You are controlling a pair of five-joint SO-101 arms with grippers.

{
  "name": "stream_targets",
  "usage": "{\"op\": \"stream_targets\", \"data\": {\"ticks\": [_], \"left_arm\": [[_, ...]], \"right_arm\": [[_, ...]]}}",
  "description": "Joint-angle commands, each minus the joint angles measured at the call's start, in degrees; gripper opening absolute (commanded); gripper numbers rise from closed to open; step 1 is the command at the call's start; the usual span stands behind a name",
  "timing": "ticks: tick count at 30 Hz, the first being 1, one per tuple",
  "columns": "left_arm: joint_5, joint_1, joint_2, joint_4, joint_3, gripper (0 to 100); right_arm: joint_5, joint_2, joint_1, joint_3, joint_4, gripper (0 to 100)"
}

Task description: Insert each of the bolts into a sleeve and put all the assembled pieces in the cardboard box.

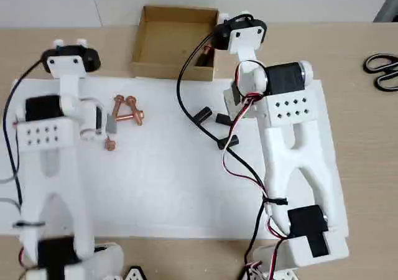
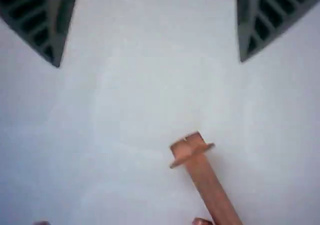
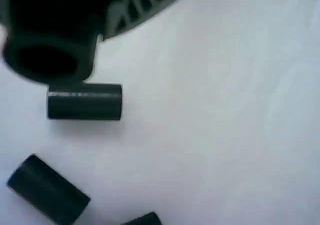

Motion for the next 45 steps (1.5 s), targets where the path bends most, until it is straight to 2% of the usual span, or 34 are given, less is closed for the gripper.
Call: {"op": "stream_targets", "data": {"ticks": [1, 4, 7, 10, 15, 18, 21, 27, 38, 42, 45], "left_arm": [[-0.6, -0.4, 5.4, -3.8, -3.6, 21], [-1.6, -0.3, 8.7, -6.2, -3.7, 21], [-6.3, -0.5, 10.5, -6.8, -3.7, 21], [-6.3, -0.6, 12.0, -6.7, -3.7, 21], [-2.0, -0.6, 14.1, -6.7, -3.7, 21], [-0.7, -0.6, 16.4, -6.9, -3.7, 18], [0.2, -0.7, 19.2, -9.0, -3.7, 13], [3.6, -0.5, 23.6, -13.5, -3.7, 12], [4.9, -0.6, 29.4, -16.1, -3.7, 11], [4.8, -0.4, 29.0, -15.7, -3.7, 3], [4.5, -0.4, 27.6, -13.9, -3.7, 2]], "right_arm": [[0.7, -3.6, 0.4, -2.6, 0.3, 0.4], [0.7, -3.6, 0.5, -2.6, 0.3, 0.4], [0.8, -3.5, 0.7, -2.6, 0.3, 0.4], [0.8, -3.3, 0.7, -2.5, 0.3, 0.4], [0.8, -3.3, 0.6, -2.5, 0.3, 0.4], [0.8, -3.3, 0.6, -2.5, 0.3, 0.4], [0.8, -3.3, 0.6, -2.5, 0.3, 0.4], [0.8, -3.3, 0.6, -2.5, 0.3, 0.4], [0.8, -3.3, 0.7, -2.5, 0.3, 0.4], [0.8, -3.3, 0.7, -2.5, 0.3, 0.4], [0.8, -3.3, 0.7, -2.5, 0.3, 0.4]]}}
